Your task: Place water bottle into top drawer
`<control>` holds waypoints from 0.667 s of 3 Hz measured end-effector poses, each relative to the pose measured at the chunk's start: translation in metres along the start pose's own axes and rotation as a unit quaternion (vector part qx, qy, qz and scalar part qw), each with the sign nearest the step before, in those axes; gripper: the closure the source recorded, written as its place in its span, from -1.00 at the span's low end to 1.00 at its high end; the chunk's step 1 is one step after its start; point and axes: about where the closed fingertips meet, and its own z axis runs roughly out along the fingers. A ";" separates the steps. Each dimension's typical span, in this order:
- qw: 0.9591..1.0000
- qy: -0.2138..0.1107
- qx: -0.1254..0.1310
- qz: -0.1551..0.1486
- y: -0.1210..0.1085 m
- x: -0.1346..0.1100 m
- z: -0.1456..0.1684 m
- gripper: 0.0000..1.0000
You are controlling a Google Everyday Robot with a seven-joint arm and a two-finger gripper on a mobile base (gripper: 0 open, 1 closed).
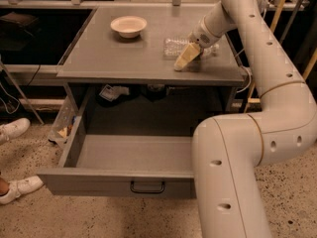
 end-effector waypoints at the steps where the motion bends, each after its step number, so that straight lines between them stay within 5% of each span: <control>1: 1.000 0.000 0.000 0.000 0.000 0.000 0.000 0.31; 2: 1.000 0.000 0.000 0.000 0.002 -0.005 -0.007 0.77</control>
Offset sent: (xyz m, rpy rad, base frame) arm -0.0597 -0.0283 0.0699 -0.0134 -0.1817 -0.1321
